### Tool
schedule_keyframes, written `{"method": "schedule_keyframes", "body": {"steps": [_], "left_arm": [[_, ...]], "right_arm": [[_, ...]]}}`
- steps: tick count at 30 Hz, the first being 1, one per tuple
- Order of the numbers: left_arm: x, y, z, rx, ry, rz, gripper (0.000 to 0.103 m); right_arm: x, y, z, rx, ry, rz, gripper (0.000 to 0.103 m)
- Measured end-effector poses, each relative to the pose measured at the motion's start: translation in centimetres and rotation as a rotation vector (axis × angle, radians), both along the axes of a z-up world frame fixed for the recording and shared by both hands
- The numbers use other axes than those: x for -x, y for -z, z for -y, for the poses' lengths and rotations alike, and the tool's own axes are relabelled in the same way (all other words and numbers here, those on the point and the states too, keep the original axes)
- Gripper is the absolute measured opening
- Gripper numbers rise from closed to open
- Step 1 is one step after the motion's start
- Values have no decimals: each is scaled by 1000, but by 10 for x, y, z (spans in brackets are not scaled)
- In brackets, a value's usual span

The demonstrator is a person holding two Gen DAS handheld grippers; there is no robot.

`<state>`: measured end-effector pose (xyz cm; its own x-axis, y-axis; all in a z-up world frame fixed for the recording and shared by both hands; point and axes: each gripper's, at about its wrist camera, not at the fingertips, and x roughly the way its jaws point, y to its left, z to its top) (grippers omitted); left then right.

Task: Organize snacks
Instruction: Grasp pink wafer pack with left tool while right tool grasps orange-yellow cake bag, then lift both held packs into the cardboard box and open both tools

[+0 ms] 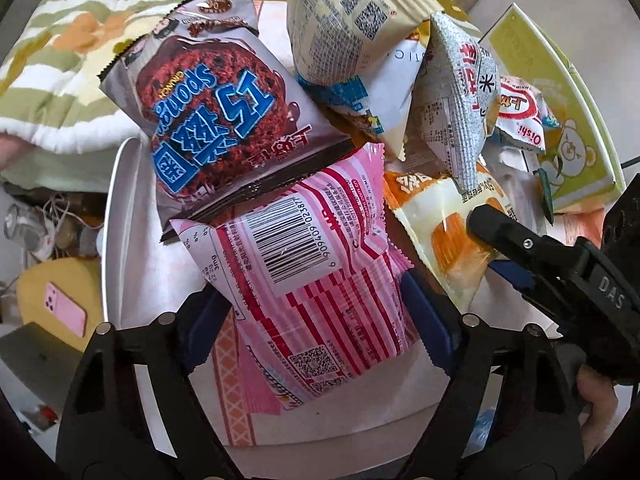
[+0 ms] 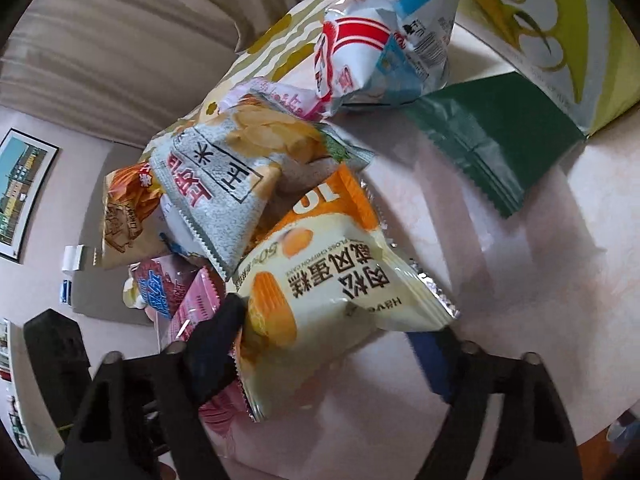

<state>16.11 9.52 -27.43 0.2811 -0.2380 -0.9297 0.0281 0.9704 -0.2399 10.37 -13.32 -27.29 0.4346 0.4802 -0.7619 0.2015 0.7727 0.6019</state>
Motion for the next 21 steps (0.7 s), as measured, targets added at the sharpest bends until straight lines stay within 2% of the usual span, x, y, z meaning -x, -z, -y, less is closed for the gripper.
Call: {"method": "schedule_keyframes", "body": {"steps": [1, 5, 13, 21], "left_arm": [[1, -2, -2, 1, -1, 3, 80], [10, -8, -6, 11, -10, -5, 77], [36, -21, -12, 29, -23, 13, 73], [56, -60, -14, 72, -27, 81, 73]], "right_arm": [[0, 1, 0, -17, -3, 0, 63], [2, -4, -1, 0, -18, 17, 59], [20, -20, 0, -9, -45, 31, 59], [27, -48, 8, 3, -59, 76, 59]]}}
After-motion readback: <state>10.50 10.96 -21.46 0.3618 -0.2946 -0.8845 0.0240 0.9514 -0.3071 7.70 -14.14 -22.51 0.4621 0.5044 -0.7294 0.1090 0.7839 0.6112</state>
